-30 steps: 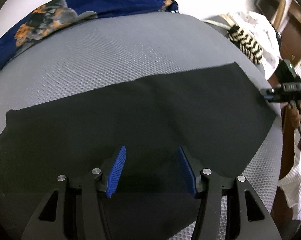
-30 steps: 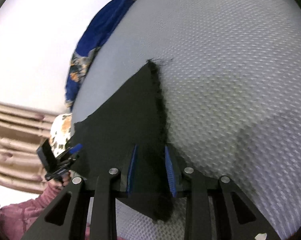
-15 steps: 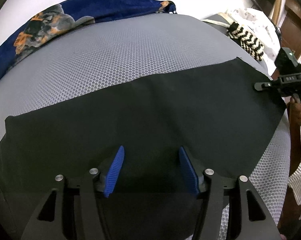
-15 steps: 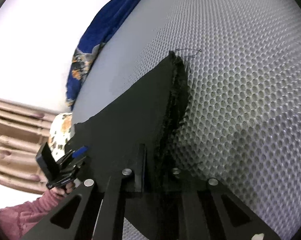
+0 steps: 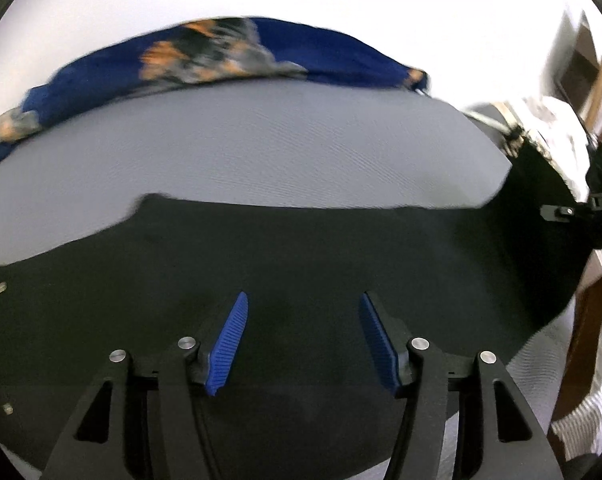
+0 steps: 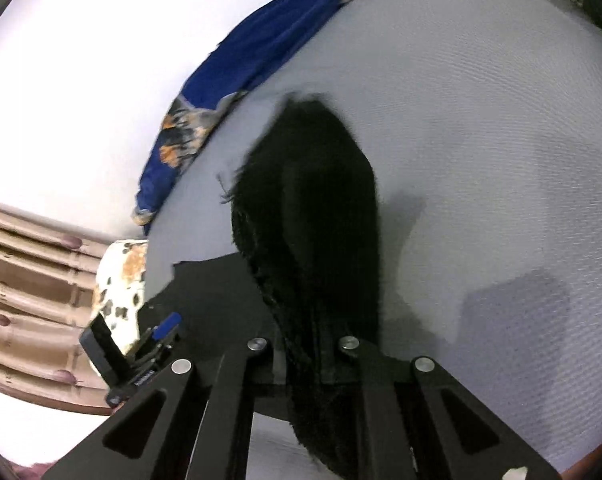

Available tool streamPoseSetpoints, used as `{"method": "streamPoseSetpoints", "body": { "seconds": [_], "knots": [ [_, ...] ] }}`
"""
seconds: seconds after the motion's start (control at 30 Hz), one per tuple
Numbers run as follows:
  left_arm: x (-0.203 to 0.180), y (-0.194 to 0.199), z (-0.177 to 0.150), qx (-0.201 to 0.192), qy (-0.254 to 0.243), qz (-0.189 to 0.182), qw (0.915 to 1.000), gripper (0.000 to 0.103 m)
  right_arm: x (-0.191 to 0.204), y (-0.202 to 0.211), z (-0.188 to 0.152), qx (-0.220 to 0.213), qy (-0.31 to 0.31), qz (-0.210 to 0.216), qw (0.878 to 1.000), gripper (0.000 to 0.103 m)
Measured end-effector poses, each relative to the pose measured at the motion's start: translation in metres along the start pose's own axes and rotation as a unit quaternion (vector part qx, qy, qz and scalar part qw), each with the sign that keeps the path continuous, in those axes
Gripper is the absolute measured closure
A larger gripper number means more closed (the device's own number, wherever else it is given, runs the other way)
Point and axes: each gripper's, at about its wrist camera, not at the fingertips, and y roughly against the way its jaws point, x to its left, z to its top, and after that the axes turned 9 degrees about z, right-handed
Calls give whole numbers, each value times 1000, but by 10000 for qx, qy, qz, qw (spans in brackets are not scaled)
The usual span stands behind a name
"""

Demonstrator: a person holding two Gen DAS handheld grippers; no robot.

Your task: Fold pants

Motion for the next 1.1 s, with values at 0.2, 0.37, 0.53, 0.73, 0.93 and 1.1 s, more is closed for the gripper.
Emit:
{"method": "streamPoseSetpoints", "body": {
  "seconds": [0.2,0.37,0.53,0.73,0.93,1.1],
  "knots": [
    [63,22,-15,-138,547,285,9980,43,63,-64,-4,340,370,139,9986,96],
    [98,36,-33,-186,813,360,9959,43,109,-136,-3,679,633,215,9954,96],
    [123,48,-44,-279,940,299,9947,42,132,-206,-17,1169,824,57,9897,96],
    [140,56,-47,-366,1096,79,9933,42,162,-272,-58,1617,1690,-690,9698,94],
    [142,53,-46,-267,1224,-329,9916,42,181,-286,-78,1755,2057,-708,9601,62],
    [136,46,-42,14,1364,-1000,9856,42,191,-250,-77,1589,2061,-404,9647,60]
  ]
}}
